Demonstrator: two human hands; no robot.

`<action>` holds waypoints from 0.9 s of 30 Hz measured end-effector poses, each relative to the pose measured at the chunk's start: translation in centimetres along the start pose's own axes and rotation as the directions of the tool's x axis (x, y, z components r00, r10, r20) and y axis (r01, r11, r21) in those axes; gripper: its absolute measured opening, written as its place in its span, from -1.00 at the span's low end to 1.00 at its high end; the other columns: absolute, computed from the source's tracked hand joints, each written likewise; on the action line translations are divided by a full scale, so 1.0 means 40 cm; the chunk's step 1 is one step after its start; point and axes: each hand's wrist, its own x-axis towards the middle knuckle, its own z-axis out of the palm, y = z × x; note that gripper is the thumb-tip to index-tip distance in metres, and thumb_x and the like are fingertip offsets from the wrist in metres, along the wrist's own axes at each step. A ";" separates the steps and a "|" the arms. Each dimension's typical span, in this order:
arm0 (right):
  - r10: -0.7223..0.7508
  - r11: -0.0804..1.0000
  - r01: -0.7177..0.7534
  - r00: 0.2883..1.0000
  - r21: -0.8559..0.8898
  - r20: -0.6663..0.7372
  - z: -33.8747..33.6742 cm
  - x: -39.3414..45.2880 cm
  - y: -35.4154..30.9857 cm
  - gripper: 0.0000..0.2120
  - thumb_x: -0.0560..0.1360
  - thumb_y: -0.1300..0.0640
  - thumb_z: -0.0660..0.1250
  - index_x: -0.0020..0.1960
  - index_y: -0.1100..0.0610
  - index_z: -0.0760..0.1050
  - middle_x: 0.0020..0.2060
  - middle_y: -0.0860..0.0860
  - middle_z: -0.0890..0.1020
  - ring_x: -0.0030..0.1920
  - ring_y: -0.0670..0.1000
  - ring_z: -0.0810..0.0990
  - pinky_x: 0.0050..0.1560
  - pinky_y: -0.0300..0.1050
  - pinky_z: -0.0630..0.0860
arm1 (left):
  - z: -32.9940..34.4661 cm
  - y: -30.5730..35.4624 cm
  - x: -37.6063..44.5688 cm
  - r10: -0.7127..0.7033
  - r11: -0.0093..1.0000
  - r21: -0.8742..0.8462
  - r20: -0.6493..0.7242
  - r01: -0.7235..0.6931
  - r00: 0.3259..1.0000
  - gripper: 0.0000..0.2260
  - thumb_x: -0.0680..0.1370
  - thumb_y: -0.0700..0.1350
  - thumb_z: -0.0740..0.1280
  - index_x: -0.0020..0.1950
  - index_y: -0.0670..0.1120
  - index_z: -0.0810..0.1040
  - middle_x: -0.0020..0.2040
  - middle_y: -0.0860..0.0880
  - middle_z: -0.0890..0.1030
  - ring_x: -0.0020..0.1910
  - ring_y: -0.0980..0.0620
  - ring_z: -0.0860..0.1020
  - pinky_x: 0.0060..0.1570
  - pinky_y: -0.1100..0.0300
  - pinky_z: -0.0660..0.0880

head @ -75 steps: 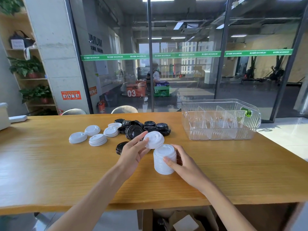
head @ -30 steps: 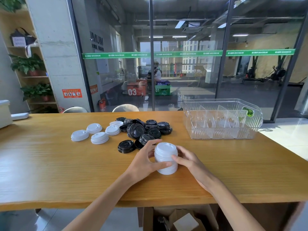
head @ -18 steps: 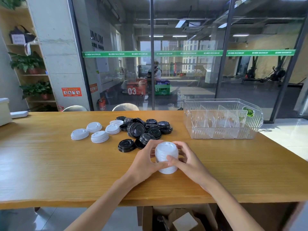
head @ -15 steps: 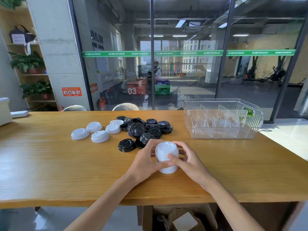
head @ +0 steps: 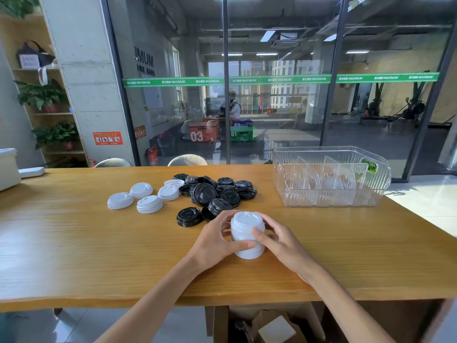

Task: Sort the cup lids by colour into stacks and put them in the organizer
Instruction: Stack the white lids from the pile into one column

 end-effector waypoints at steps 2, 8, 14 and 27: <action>0.008 1.000 -0.008 1.000 0.001 0.001 -0.001 -0.001 0.000 -0.42 0.64 -0.21 0.39 0.61 -0.15 0.35 0.44 -0.25 0.56 0.45 -0.15 0.52 0.51 0.00 0.44 | 0.002 0.002 -0.001 0.007 1.000 0.002 0.012 -0.007 1.000 -0.25 0.36 0.25 0.70 0.48 0.18 0.50 0.32 0.24 0.67 0.34 0.21 0.61 0.40 0.10 0.56; 0.004 1.000 -0.004 1.000 0.013 0.016 -0.001 -0.003 0.002 -0.40 0.59 -0.27 0.37 0.59 -0.20 0.36 0.41 -0.29 0.56 0.43 -0.19 0.52 0.44 -0.07 0.47 | -0.006 0.019 -0.012 -0.013 0.993 -0.114 0.074 0.021 0.997 -0.44 0.60 0.25 0.49 0.55 0.13 0.48 0.40 0.20 0.64 0.42 0.18 0.57 0.39 0.18 0.51; 0.026 0.998 -0.029 0.998 0.062 0.049 -0.001 0.002 0.006 -0.41 0.58 -0.28 0.36 0.58 -0.23 0.37 0.44 -0.28 0.55 0.46 -0.20 0.49 0.45 -0.08 0.43 | -0.013 0.026 -0.012 -0.074 0.976 -0.203 0.043 0.081 0.996 -0.68 0.73 0.16 0.30 0.42 0.05 0.61 0.26 0.12 0.71 0.29 0.19 0.63 0.22 0.36 0.51; 0.051 0.999 -0.051 0.998 0.012 0.034 0.016 0.005 0.010 -0.49 0.65 -0.43 0.17 0.54 -0.33 0.34 0.39 -0.38 0.53 0.39 -0.37 0.46 0.49 -0.10 0.39 | -0.019 0.024 -0.011 -0.026 0.963 -0.266 0.071 0.045 0.997 -0.61 0.69 0.16 0.41 0.50 0.16 0.53 0.38 0.14 0.66 0.40 0.15 0.59 0.42 0.10 0.51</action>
